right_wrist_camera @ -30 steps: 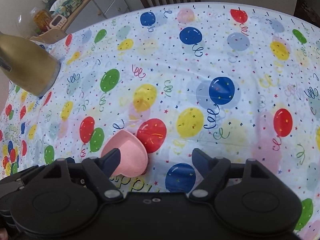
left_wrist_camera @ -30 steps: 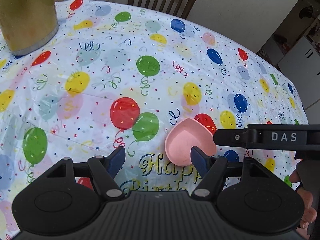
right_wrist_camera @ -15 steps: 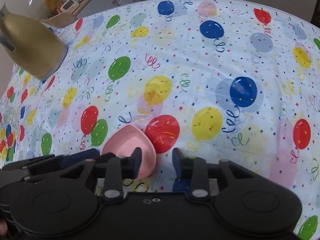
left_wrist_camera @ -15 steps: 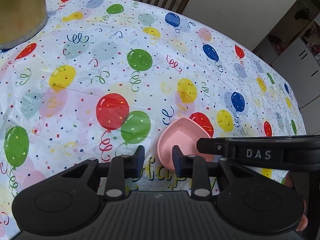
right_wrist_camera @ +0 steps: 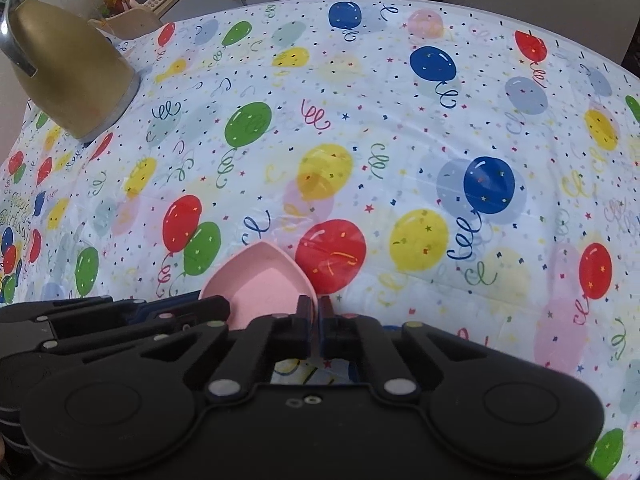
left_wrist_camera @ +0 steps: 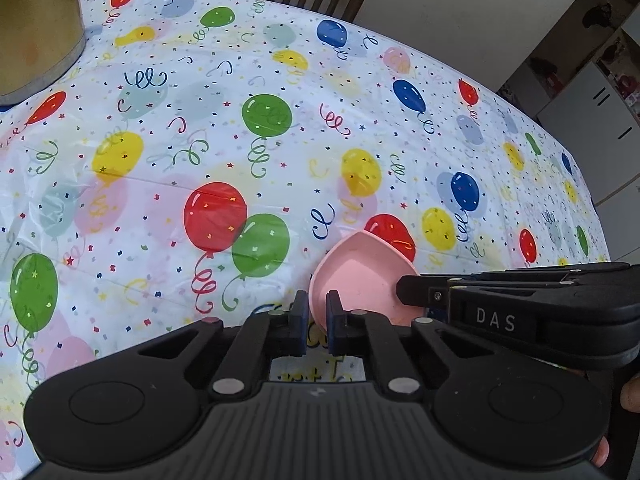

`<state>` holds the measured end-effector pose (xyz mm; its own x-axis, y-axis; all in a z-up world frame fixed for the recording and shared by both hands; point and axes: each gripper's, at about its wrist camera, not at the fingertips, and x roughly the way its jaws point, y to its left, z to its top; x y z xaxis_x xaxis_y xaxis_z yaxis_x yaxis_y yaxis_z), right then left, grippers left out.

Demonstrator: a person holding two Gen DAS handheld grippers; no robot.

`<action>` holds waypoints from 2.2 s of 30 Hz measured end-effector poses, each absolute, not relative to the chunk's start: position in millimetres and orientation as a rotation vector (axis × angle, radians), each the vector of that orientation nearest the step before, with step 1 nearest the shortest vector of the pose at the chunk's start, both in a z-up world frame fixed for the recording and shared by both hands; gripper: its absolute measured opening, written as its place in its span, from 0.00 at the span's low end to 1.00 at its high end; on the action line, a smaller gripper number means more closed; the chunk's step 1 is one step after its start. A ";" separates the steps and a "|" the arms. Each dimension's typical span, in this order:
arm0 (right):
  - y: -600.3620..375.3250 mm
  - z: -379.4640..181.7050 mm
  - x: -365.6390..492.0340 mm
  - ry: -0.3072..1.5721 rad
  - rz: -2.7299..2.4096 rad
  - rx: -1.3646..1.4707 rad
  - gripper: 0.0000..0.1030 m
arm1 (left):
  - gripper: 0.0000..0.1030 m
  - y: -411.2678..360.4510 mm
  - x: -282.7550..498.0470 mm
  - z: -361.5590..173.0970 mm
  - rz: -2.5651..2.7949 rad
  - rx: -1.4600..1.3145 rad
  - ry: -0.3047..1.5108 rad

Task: Organize plates and bowls
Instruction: 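Lift the heart dish and carry it over the cream bowl, then lower the heart dish into the cream bowl and open both grippers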

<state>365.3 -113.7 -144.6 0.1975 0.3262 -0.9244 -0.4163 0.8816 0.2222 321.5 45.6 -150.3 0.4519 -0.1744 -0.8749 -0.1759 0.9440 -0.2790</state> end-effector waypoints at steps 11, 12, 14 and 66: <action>-126.4 -103.0 324.4 1.245 0.521 -0.075 0.02 | 0.08 35.5 286.4 -112.2 -0.042 -0.326 1.131; -128.0 -98.7 319.8 1.241 0.523 -0.070 0.02 | 0.08 35.0 281.9 -108.5 -0.048 -0.325 1.131; -130.9 -89.4 309.7 1.235 0.527 -0.058 0.02 | 0.08 34.2 272.0 -101.0 -0.057 -0.321 1.128; -140.9 -71.7 115.4 1.272 0.522 -0.090 0.07 | 0.08 9.9 96.7 -92.4 -0.154 -0.126 1.218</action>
<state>115.4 -140.9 -71.7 0.1950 0.3231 -0.9260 -0.4205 0.8805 0.2187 96.7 9.9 -92.4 0.3373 -0.1851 -0.9230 0.0505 0.9826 -0.1785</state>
